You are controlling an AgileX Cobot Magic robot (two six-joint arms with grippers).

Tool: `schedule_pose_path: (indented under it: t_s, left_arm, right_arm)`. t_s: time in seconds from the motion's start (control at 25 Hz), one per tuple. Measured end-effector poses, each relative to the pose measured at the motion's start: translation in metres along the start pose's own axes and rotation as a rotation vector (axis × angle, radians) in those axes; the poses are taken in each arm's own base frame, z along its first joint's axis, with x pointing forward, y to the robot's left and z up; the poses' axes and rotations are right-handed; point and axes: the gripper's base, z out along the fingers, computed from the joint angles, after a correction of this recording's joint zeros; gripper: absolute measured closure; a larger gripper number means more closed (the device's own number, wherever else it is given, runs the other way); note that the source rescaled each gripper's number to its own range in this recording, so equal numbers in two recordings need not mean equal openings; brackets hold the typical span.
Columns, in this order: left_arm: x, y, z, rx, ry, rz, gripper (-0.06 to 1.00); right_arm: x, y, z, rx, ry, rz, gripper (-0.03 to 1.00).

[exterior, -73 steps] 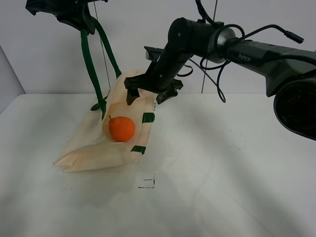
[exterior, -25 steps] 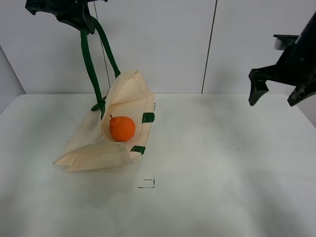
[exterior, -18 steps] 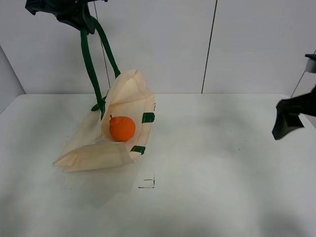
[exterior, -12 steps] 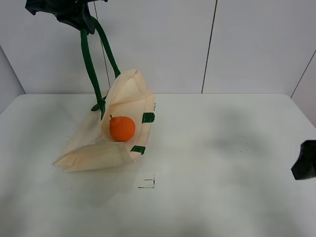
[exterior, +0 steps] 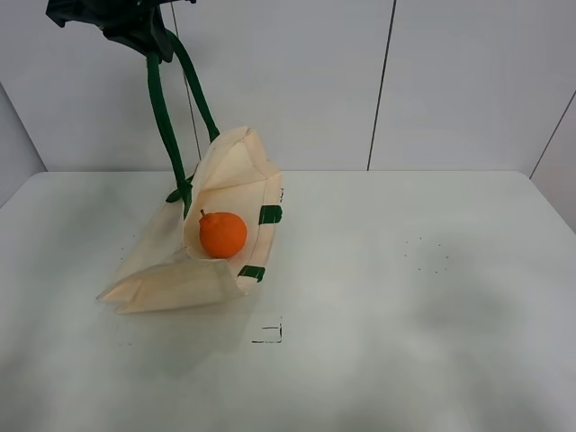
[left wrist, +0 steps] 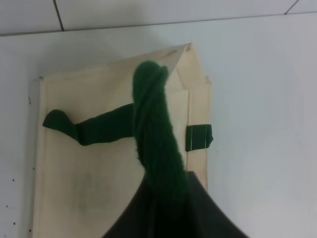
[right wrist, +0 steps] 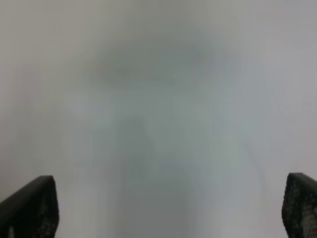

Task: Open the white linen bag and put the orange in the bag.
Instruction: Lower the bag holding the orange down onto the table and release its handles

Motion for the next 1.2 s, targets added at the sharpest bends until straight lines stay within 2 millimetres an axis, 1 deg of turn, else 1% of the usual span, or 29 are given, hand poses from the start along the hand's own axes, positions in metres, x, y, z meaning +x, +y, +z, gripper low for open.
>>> schedule_pose_path:
  t_s: [0.16, 0.52, 0.68, 0.8, 0.88, 0.96, 1.08, 1.2]
  left_arm:
    - [0.000, 0.000, 0.000, 0.000, 0.000, 0.000, 0.94]
    - [0.000, 0.000, 0.000, 0.000, 0.000, 0.000, 0.94]
    - [0.000, 0.000, 0.000, 0.000, -0.001, 0.000, 0.94]
    - [0.003, 0.001, 0.008, -0.003, 0.015, 0.000, 0.94]
    - [0.008, 0.001, 0.020, -0.002, 0.034, -0.002, 0.94]
    - [0.015, 0.001, 0.037, 0.012, 0.060, -0.011, 0.94]
    - [0.031, 0.002, 0.079, 0.032, 0.129, -0.032, 0.94]
    - [0.049, 0.004, 0.127, 0.030, 0.211, -0.030, 0.94]
  right_arm:
    - [0.008, 0.000, -0.014, 0.002, -0.106, 0.001, -0.03]
    - [0.027, 0.000, -0.038, 0.008, -0.301, 0.000, -0.03]
    - [0.028, 0.000, -0.039, 0.013, -0.316, -0.001, -0.03]
    - [0.028, -0.001, -0.039, 0.016, -0.316, -0.002, -0.03]
    - [0.028, -0.001, -0.039, 0.016, -0.316, -0.002, -0.03]
    - [0.028, -0.001, -0.039, 0.018, -0.316, -0.003, -0.03]
    - [0.028, -0.001, -0.039, 0.019, -0.316, -0.004, -0.03]
    - [0.028, -0.001, -0.039, 0.019, -0.316, -0.004, -0.03]
